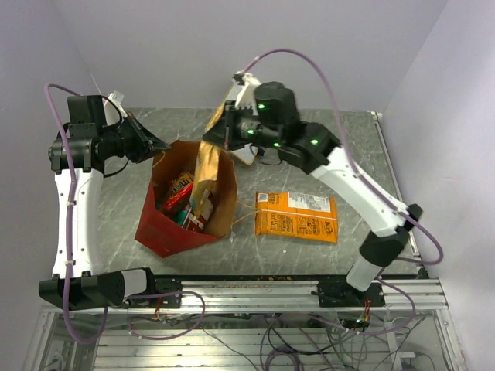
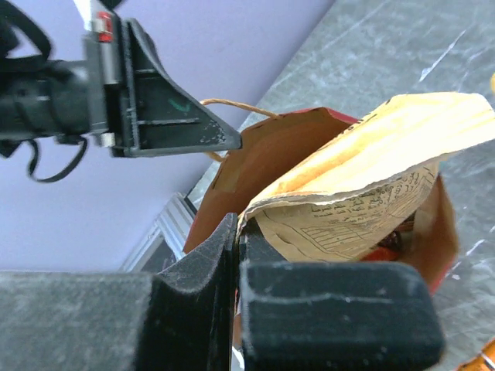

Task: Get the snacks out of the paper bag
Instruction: Take out the snack from the paper bag, then place the snack at the center of the board.

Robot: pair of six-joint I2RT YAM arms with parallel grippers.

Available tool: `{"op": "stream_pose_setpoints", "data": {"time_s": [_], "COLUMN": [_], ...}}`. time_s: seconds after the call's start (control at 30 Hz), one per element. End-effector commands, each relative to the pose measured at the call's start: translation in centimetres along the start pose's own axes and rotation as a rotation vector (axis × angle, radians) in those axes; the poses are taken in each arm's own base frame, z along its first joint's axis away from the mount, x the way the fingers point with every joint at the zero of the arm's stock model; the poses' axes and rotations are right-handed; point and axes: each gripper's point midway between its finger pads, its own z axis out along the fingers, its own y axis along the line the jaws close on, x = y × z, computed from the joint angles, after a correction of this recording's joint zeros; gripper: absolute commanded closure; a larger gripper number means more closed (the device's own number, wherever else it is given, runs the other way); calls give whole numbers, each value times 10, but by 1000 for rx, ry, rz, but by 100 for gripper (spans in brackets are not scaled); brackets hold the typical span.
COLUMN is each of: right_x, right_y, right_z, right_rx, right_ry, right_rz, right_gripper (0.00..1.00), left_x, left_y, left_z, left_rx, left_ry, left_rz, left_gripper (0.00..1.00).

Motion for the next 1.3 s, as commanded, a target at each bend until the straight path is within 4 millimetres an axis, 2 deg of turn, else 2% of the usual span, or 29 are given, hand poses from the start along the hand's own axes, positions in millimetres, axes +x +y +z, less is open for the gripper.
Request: {"op": "stream_pose_setpoints", "data": {"time_s": [0.0,0.23,0.3,0.37,0.47,0.53,0.67,0.73,0.8,0.9,1.03,1.13,1.27], "right_x": [-75,-113,-121,-128,-127,-124,-100,-89,-74,-46,0,27,34], "right_y": [31,52,48,34,9,-21,-78,-98,-113,-135,-151,-135,-107], "right_z": [-80,-159,-178,-198,-226,-252,-293,-313,-325,-323,-281,-229,-185], "right_rx": [-141,-184,-142,-38,119,289,599,719,798,871,817,616,424], "right_ry": [-253,-433,-481,-519,-531,-541,-481,-451,-405,-304,-139,-20,-6], "right_rz": [-93,-177,-202,-209,-258,-266,-296,-293,-293,-295,-304,-276,-158], "right_gripper": [100,100,100,100,100,100,100,100,100,100,100,100,100], "left_x": [-11,-16,-17,-17,-16,-15,-17,-16,-13,-13,-15,-16,-17], "left_y": [-9,-4,-3,-4,-2,-1,-3,-5,-4,-2,-9,-11,-12], "left_z": [-3,4,6,8,8,8,5,6,4,2,1,0,-4], "left_rx": [18,3,-4,5,0,-9,-11,0,-3,-17,5,11,1], "left_ry": [-37,-28,-23,-15,-8,-2,-13,-6,0,-1,-10,-8,-13], "left_rz": [31,46,37,31,42,47,48,41,44,52,38,41,54], "left_gripper": [93,93,93,93,93,93,93,93,93,93,93,93,93]}}
